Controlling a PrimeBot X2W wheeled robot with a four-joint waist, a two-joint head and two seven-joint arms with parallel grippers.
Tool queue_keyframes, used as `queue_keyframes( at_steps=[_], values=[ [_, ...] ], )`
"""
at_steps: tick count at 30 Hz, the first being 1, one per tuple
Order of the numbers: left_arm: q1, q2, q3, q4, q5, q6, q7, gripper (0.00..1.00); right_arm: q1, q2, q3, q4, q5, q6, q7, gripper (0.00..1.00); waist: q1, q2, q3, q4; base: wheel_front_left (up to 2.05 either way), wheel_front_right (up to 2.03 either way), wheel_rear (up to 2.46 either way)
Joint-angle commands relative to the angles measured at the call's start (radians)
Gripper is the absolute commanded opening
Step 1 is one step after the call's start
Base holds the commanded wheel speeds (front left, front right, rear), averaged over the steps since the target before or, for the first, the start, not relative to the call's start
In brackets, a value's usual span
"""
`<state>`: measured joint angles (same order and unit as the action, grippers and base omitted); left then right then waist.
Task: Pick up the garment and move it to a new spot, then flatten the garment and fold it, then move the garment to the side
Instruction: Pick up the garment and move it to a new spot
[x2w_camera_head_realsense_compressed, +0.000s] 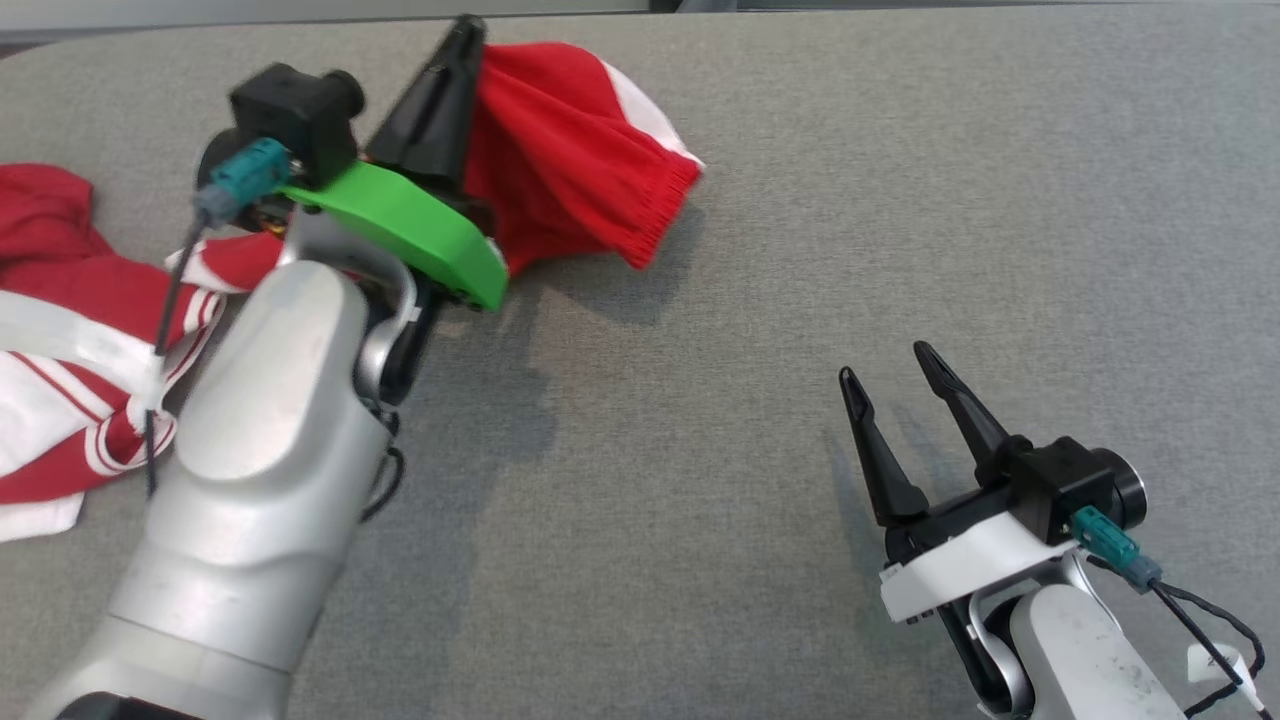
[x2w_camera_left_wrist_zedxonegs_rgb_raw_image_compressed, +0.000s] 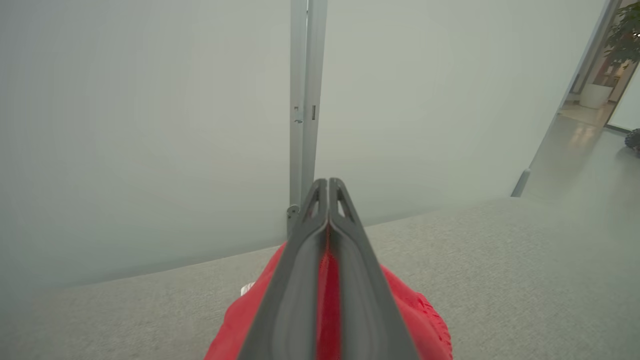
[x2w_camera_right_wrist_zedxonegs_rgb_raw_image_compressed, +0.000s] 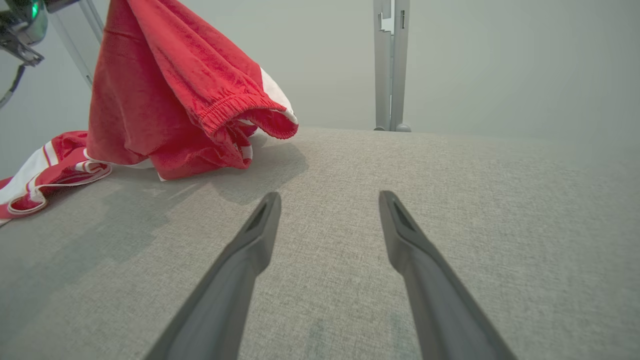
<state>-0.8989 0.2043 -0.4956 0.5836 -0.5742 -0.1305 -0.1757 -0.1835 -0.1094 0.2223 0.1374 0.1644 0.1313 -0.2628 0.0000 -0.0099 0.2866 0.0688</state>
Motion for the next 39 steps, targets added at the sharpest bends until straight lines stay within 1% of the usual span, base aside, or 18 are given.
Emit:
queue_keyframes(
  at_steps=[1, 4, 5, 8, 11, 12, 13, 15, 19, 23, 25, 27, 29, 32, 34, 39],
  values=[
    [0.031, -0.038, -0.021, -0.041, -0.014, 0.000, 0.001, 0.00, 0.019, 0.003, -0.002, 0.002, 0.005, -0.001, -0.003, 1.00, 0.0000, 0.0099, -0.041, -0.082, 0.00, 0.00, 0.00],
    [0.064, -0.094, -0.058, -0.113, -0.029, 0.007, 0.007, 0.00, 0.025, 0.014, -0.002, 0.004, 0.007, -0.001, -0.003, 1.00, 0.0000, 0.0099, -0.049, -0.131, 0.00, 0.00, 0.00],
    [0.090, -0.114, -0.082, -0.143, -0.032, 0.018, 0.009, 0.00, 0.031, 0.018, -0.002, 0.006, 0.009, -0.001, -0.003, 1.00, 0.0000, 0.0099, -0.053, -0.163, 0.00, 0.00, 0.00],
    [0.123, -0.134, -0.117, -0.153, -0.026, 0.047, 0.013, 0.00, 0.036, 0.022, 0.003, 0.006, 0.010, -0.001, -0.003, 1.00, 0.0000, 0.0099, -0.055, -0.210, 0.00, 0.00, 0.00],
    [0.157, -0.134, -0.143, -0.107, -0.006, 0.072, 0.007, 0.00, 0.035, 0.027, -0.001, 0.004, 0.013, -0.001, -0.003, 1.00, 0.0000, 0.0099, -0.057, -0.245, 0.00, 0.00, 0.00],
    [0.167, -0.129, -0.146, -0.088, -0.002, 0.079, -0.003, 0.44, 0.036, 0.029, -0.002, 0.003, 0.013, -0.001, -0.003, 1.00, 0.0000, 0.0099, -0.057, -0.253, 0.00, 0.00, 0.00],
    [0.178, -0.123, -0.147, -0.064, 0.003, 0.086, -0.012, 1.00, 0.039, 0.031, -0.004, 0.003, 0.015, -0.001, -0.003, 1.00, 0.0000, 0.0099, -0.059, -0.259, 0.00, 0.00, 0.00],
    [0.207, -0.112, -0.141, -0.015, -0.002, 0.095, -0.030, 1.00, 0.043, 0.032, -0.004, 0.002, 0.016, -0.001, -0.003, 1.00, 0.0000, 0.0099, -0.065, -0.267, 0.00, 0.00, 0.00],
    [0.256, -0.070, -0.127, 0.053, 0.029, 0.104, -0.075, 1.00, 0.058, 0.036, -0.008, 0.000, 0.017, -0.001, -0.003, 1.00, 0.0000, 0.0099, -0.080, -0.265, 0.00, 0.00, 0.00],
    [0.308, -0.039, -0.088, 0.055, 0.045, 0.119, -0.090, 1.00, 0.062, 0.035, -0.010, 0.002, 0.018, -0.001, -0.003, 1.00, 0.0000, 0.0099, -0.099, -0.250, 0.00, 0.00, 0.00],
    [0.352, -0.018, -0.029, -0.007, 0.069, 0.141, -0.090, 1.00, 0.072, 0.034, -0.019, 0.000, 0.018, -0.001, -0.003, 1.00, 0.0000, 0.0099, -0.114, -0.236, 0.00, 0.00, 0.00],
    [0.436, -0.003, 0.042, -0.075, 0.096, 0.161, -0.089, 1.00, 0.083, 0.035, -0.026, -0.003, 0.018, -0.001, -0.003, 1.00, 0.0000, 0.0099, -0.131, -0.219, 0.00, 0.00, 0.00],
    [0.512, 0.001, 0.112, -0.150, 0.130, 0.176, -0.090, 1.00, 0.093, 0.035, -0.030, -0.002, 0.019, -0.001, -0.003, 1.00, 0.0000, 0.0099, -0.149, -0.199, 0.00, 0.00, 0.00],
    [0.635, -0.006, 0.208, -0.243, 0.184, 0.191, -0.090, 1.00, 0.114, 0.034, -0.035, 0.003, 0.022, -0.001, -0.003, 1.00, 0.0000, 0.0099, -0.177, -0.173, 0.00, 0.00, 0.00],
    [0.713, -0.017, 0.263, -0.283, 0.212, 0.189, -0.090, 1.00, 0.127, 0.034, -0.037, 0.006, 0.024, -0.001, -0.003, 1.00, 0.0000, 0.0099, -0.196, -0.157, 0.00, 0.00, 0.00],
    [0.862, -0.051, 0.371, -0.334, 0.278, 0.163, -0.089, 1.00, 0.160, 0.032, -0.037, 0.016, 0.028, -0.001, -0.003, 1.00, 0.0000, 0.0099, -0.242, -0.122, 0.00, 0.00, 0.00]
  ],
)
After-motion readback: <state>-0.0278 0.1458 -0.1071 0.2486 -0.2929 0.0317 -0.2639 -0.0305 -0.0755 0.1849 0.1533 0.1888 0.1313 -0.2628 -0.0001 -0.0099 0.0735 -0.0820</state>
